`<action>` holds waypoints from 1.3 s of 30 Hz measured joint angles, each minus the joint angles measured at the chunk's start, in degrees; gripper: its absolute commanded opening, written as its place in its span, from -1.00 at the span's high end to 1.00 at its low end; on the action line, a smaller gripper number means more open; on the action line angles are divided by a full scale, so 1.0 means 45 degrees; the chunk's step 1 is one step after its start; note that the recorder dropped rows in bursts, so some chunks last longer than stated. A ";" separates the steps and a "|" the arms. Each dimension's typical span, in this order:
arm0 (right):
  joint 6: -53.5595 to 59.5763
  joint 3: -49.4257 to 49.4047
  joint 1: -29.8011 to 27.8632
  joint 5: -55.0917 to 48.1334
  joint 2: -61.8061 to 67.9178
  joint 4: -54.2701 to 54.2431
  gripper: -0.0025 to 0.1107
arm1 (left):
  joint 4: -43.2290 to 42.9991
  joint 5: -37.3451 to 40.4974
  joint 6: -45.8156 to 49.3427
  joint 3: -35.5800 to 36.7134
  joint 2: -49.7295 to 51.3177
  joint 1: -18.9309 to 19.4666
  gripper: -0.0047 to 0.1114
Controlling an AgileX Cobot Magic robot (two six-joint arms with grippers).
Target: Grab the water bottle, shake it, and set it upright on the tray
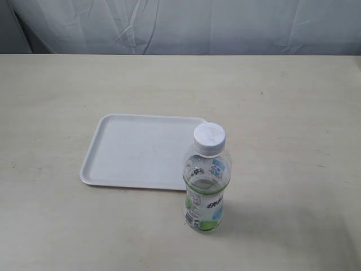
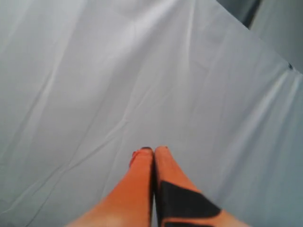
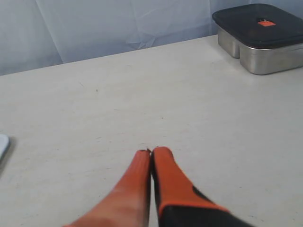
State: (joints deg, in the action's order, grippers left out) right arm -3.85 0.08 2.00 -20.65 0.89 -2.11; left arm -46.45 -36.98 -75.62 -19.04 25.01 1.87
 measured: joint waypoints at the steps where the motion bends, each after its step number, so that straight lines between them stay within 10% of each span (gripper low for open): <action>1: 0.0000 0.0000 0.0000 0.0000 0.0000 0.0000 0.88 | -0.0484 -0.0671 0.0326 -0.0500 0.0830 0.0000 0.92; 13: 0.0000 0.0000 0.0000 0.0000 0.0000 0.0000 0.88 | -0.5315 -0.4349 0.1576 -0.4027 0.7088 -0.1099 0.85; 22: 0.0000 0.0000 0.0000 0.0000 0.0000 0.0000 0.88 | -0.7379 -0.4536 0.1604 -0.4076 0.9279 -0.3347 -0.67; 39: 0.0000 0.0000 0.0000 0.0000 0.0000 0.0000 0.88 | -0.4928 -0.6619 0.4532 -0.4076 1.1329 -0.3888 -0.72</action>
State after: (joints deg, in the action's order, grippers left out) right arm -3.85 0.08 2.00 -20.65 0.89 -2.11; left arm -68.63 -66.77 -55.22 -37.39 75.99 -15.63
